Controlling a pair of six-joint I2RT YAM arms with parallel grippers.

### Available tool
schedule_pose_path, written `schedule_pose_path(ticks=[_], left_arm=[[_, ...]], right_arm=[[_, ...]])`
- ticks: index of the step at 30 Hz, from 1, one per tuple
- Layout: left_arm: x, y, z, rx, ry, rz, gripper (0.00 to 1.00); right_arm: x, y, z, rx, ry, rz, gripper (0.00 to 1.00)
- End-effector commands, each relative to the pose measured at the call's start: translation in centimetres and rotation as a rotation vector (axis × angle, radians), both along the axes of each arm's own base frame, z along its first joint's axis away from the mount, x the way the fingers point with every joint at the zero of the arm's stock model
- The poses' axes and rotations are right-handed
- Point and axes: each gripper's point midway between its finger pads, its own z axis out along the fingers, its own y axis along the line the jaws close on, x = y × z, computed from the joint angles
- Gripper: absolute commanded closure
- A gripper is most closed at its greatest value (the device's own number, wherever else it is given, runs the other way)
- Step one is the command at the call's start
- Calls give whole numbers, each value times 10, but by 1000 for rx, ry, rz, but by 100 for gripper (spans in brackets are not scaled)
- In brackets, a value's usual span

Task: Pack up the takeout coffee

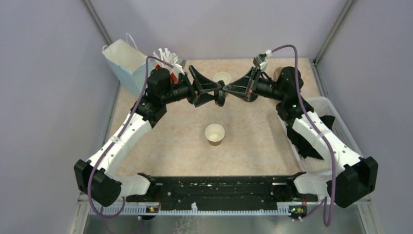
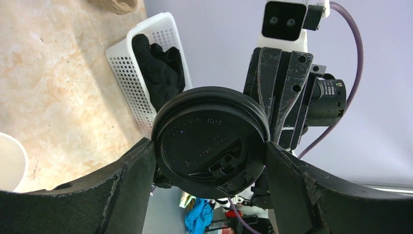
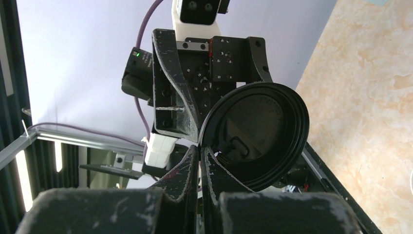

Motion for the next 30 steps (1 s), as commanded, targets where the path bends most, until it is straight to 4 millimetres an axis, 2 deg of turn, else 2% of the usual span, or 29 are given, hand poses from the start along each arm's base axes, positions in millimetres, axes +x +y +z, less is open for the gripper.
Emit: schedule_pose_path(ticks=[1, 7, 8, 10, 14, 16, 19, 22, 26, 30], left_arm=[[-3, -2, 29, -38, -88, -6, 23], [-2, -1, 24, -23, -84, 1, 26], [-2, -1, 24, -20, -85, 3, 26], [-1, 0, 22, -12, -83, 6, 26], [-1, 1, 16, 12, -85, 12, 26], [0, 2, 12, 37, -87, 16, 26], [1, 6, 4, 93, -102, 28, 26], [5, 15, -14, 215, -118, 61, 25], [0, 21, -52, 429, -121, 53, 25], [-6, 12, -95, 648, -131, 2, 24]], right_arm=[[-5, 4, 10, -7, -49, 25, 100], [-4, 5, 7, -33, -51, 21, 100], [-3, 5, 7, -38, -54, 20, 98], [-3, 4, 5, -52, -53, 16, 89], [-1, 0, -3, -110, -57, -7, 55], [2, -6, -9, -155, -59, -31, 45], [10, -28, -25, -242, -38, -98, 36], [17, -68, -51, -383, -16, -195, 36], [16, -122, -81, -645, -37, -308, 36], [4, -151, -105, -844, -50, -344, 36]])
